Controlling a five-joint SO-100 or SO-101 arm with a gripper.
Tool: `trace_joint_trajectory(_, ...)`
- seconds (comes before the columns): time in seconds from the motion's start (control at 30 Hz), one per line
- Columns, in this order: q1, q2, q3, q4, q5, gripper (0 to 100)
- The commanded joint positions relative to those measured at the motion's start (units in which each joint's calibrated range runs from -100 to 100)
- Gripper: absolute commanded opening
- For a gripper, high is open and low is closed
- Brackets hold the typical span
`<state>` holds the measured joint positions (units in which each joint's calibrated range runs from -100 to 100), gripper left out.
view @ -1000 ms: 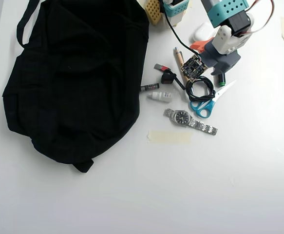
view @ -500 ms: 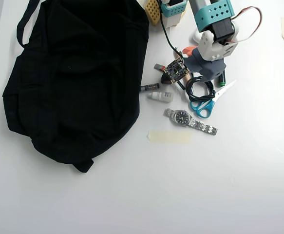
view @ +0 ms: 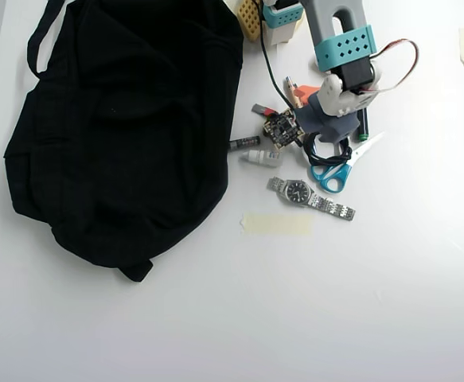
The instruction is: Put the usbc cable into the black bag
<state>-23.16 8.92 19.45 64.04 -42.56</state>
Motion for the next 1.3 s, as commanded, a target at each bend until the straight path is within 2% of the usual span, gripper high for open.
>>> trace_joint_trajectory(0.0,-0.3,0.0,-2.7,-1.2,-0.5,44)
trace_joint_trajectory(0.33,0.3,0.5,-3.1,-1.3,2.0,44)
trace_joint_trajectory(0.5,0.3,4.9,-2.7,-5.1,4.6,44)
trace_joint_trajectory(0.87,-0.3,7.8,-3.6,-8.4,4.0,44)
trace_joint_trajectory(1.13,-3.2,7.8,-3.5,-9.1,-0.1,44)
trace_joint_trajectory(1.23,-3.5,7.8,-3.6,-9.3,-0.3,41)
trace_joint_trajectory(1.27,-3.5,7.7,-3.6,-9.3,-0.3,36)
